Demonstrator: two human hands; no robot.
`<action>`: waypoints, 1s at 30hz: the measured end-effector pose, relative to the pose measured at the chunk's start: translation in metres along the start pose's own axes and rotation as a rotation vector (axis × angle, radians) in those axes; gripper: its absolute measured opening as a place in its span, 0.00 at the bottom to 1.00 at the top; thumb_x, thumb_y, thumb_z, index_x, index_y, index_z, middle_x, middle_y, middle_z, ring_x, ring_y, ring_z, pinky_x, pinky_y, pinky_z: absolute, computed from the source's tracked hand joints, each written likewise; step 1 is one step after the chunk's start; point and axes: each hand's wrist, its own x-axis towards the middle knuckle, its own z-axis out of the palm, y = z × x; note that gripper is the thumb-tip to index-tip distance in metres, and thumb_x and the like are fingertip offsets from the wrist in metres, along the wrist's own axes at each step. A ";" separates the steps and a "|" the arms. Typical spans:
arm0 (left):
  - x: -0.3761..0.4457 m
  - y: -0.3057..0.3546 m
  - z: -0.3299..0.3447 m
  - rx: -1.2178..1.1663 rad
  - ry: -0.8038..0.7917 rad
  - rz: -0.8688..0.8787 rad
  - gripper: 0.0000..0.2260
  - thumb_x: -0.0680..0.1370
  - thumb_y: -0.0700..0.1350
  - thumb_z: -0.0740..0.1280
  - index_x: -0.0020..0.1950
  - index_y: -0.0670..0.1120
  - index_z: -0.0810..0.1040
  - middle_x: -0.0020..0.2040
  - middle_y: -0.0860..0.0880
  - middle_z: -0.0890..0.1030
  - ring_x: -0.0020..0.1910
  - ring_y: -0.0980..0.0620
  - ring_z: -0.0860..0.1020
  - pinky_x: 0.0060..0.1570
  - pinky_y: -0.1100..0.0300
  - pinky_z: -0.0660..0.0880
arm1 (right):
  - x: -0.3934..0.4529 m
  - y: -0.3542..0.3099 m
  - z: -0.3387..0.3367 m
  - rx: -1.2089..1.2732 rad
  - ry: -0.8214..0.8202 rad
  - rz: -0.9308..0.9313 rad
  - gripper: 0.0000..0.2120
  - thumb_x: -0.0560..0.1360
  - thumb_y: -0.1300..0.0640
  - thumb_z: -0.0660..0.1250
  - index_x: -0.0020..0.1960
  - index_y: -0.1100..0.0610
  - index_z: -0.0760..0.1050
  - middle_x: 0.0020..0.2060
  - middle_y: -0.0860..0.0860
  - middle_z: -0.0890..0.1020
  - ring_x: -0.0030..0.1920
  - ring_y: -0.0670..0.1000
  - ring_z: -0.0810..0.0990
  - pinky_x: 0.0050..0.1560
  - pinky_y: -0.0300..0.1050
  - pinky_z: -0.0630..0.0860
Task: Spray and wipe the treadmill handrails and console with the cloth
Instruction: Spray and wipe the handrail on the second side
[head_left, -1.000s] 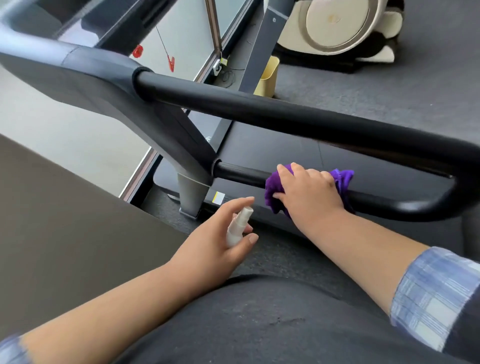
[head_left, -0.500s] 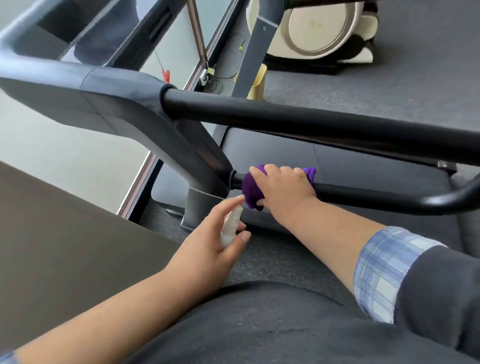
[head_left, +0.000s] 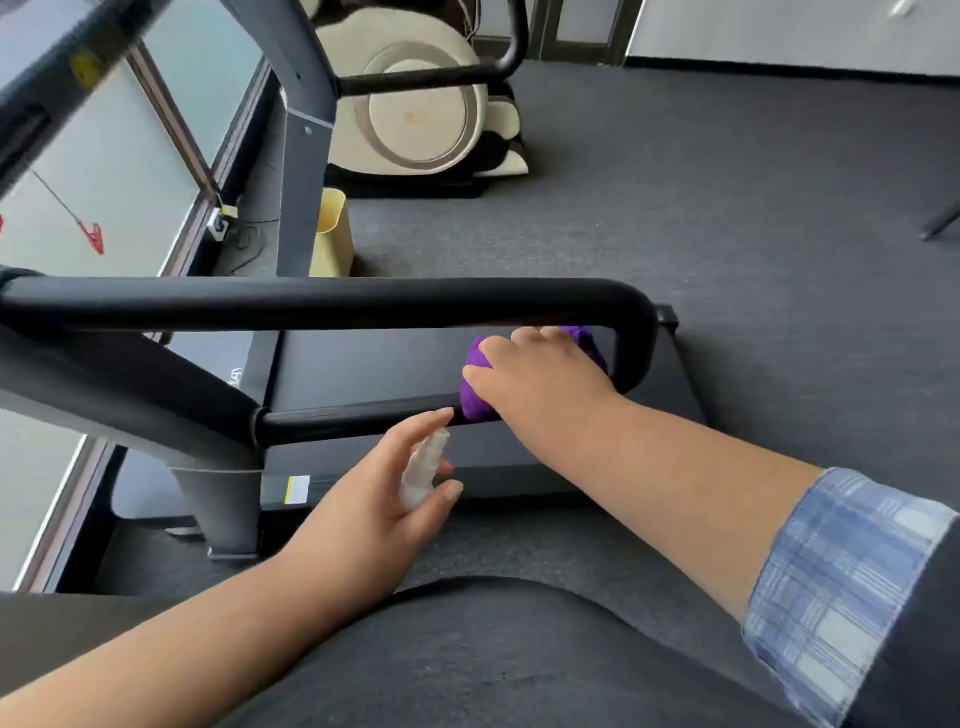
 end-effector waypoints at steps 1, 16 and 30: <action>0.003 0.004 0.005 -0.002 -0.003 0.004 0.24 0.75 0.61 0.65 0.67 0.77 0.60 0.55 0.69 0.77 0.53 0.63 0.78 0.49 0.77 0.68 | -0.005 0.009 -0.002 -0.026 -0.022 0.004 0.15 0.72 0.63 0.66 0.57 0.53 0.75 0.51 0.53 0.72 0.52 0.58 0.74 0.42 0.52 0.64; -0.008 0.028 0.013 -0.035 0.267 -0.135 0.24 0.72 0.67 0.61 0.67 0.79 0.59 0.54 0.69 0.77 0.46 0.63 0.80 0.41 0.70 0.72 | -0.029 -0.003 0.058 0.548 0.008 0.051 0.29 0.75 0.65 0.60 0.74 0.46 0.65 0.72 0.52 0.67 0.70 0.58 0.67 0.70 0.52 0.65; 0.000 0.030 -0.155 0.512 0.643 -0.488 0.21 0.78 0.56 0.68 0.65 0.66 0.60 0.42 0.55 0.79 0.33 0.54 0.77 0.30 0.56 0.72 | -0.018 -0.072 -0.004 0.825 0.114 -0.345 0.30 0.77 0.54 0.67 0.75 0.38 0.64 0.74 0.38 0.66 0.73 0.43 0.65 0.68 0.25 0.51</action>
